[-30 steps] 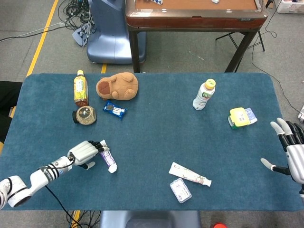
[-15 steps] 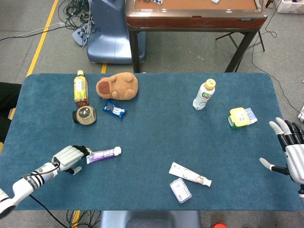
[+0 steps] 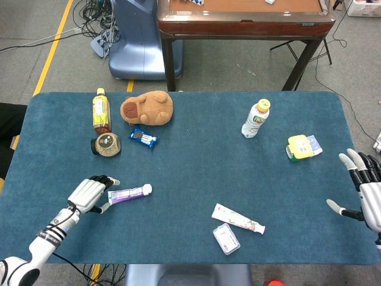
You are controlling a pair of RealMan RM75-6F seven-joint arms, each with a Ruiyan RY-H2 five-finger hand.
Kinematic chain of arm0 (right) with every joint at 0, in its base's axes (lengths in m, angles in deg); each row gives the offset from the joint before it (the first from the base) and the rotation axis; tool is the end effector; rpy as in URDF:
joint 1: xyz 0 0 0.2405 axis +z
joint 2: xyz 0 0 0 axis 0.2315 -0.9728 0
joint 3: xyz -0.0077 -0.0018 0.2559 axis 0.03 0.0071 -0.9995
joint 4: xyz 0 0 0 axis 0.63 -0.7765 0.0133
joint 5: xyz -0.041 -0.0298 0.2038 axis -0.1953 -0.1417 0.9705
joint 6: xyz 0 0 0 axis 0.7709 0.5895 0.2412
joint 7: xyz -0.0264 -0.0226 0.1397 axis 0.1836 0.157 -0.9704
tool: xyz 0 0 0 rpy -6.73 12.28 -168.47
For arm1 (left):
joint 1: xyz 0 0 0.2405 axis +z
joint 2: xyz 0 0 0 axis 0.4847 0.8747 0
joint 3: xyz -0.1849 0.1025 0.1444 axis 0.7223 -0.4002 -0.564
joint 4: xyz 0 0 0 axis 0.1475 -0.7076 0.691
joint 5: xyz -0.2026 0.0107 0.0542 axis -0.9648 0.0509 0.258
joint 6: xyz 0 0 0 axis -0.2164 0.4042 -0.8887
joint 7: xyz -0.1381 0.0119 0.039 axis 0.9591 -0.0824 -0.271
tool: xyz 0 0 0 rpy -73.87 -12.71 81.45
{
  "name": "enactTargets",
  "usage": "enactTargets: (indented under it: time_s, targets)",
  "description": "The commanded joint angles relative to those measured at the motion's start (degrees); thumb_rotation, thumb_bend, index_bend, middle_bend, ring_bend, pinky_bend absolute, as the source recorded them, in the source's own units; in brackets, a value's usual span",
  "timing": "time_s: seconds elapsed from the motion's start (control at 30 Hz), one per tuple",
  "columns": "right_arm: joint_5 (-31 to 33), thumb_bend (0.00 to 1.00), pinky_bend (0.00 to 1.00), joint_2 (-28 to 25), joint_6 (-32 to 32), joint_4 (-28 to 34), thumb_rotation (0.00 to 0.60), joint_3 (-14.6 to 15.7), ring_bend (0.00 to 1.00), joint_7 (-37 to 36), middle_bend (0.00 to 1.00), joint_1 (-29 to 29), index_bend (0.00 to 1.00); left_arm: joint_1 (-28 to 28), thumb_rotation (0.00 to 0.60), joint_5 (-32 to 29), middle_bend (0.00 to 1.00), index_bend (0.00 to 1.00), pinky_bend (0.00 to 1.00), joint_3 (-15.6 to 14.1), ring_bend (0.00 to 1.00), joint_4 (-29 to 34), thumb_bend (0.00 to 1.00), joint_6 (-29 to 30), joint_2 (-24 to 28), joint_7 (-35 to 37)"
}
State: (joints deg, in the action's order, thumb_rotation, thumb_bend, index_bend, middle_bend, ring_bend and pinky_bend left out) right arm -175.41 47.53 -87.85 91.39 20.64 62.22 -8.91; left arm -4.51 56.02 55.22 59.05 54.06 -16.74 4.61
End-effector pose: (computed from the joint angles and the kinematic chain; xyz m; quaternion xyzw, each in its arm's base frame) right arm -0.2770 -0.1839 0.2263 0.5946 -0.3570 0.4108 0.5918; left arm -0.2408 0.2895 0.0472 -0.7671 -0.3986 -0.3015 0.4021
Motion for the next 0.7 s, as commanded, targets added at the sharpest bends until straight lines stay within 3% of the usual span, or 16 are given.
enactTargets:
  time_s: [0.03,0.43,0.7]
  targets:
    - [0.2,0.01,0.0,-0.1,-0.2,-0.2,0.6,0.1,0.0,-0.3,0.05,-0.3,0.0,0.8,0.6,-1.4,0.25,0.23,0.19,1.0,0.18,0.7,0.28,1.1,-2.3,-2.1]
    - [0.4,0.01,0.0,-0.2,-0.7,-0.8,0.6,0.5,0.0,-1.2,0.06,-1.2,0.0,0.2,0.6,-1.4,0.25,0.23,0.2,2.3,0.18,-4.9,0.28,1.6,-10.3,-7.1]
    - [0.6,0.01,0.0,-0.2,-1.0,-1.2,0.6,0.5,0.0,-1.8,0.06,-1.6,0.0,-0.2,0.6,-0.1,0.25,0.23,0.2,2.8,0.18,-10.3,0.28,1.4,-13.2,-6.2]
